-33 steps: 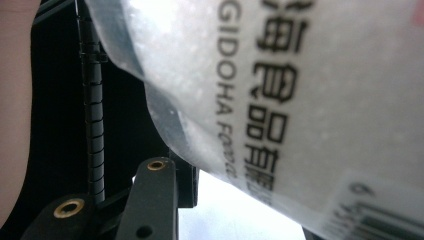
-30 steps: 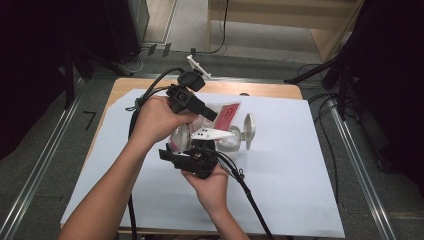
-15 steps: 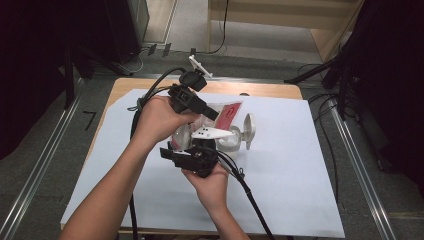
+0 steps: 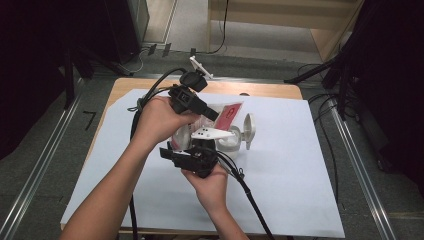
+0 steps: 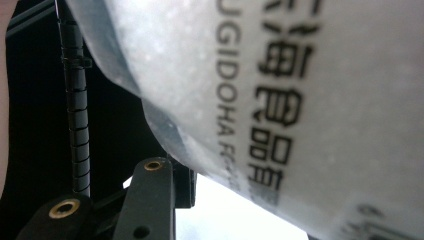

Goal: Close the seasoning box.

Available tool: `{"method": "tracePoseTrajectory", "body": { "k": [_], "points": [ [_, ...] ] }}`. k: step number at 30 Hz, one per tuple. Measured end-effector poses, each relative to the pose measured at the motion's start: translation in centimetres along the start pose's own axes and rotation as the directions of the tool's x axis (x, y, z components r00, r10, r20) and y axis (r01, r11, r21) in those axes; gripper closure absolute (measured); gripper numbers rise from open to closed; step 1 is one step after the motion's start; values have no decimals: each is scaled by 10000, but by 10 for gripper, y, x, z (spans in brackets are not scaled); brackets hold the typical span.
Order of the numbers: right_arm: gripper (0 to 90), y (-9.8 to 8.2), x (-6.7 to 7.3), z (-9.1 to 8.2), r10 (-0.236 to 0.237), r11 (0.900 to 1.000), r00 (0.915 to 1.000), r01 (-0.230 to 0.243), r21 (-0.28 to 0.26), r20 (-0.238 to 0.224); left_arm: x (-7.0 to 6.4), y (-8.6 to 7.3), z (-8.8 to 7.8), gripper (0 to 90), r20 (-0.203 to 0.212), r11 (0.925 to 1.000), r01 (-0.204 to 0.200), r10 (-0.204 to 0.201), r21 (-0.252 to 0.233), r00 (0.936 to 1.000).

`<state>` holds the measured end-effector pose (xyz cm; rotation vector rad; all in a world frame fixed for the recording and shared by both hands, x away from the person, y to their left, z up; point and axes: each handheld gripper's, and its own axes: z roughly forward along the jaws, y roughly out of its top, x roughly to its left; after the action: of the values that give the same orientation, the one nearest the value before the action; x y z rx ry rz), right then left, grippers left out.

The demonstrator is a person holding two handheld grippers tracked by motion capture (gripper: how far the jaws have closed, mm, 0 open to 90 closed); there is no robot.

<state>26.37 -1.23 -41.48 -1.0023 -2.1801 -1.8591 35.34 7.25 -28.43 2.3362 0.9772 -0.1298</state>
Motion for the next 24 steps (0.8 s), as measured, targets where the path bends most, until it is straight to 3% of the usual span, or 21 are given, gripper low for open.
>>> {"method": "tracePoseTrajectory", "body": {
  "k": [4,6,20,24],
  "points": [
    [623,0,0,1,-22,10000,10000,22,17,15,0,-2,1,823,13,9997,142,-142,-213,9999],
    [630,-1,0,2,-44,10000,10000,44,43,49,2,-2,0,824,-17,9999,-5,5,-148,10000],
    [632,-2,0,2,-102,9999,9997,101,50,208,1,-3,2,827,105,9989,285,-281,-369,9995],
    [632,-1,0,0,-92,10000,9997,92,38,209,0,-2,2,826,98,9992,198,-195,-344,9998]
  ]
}}
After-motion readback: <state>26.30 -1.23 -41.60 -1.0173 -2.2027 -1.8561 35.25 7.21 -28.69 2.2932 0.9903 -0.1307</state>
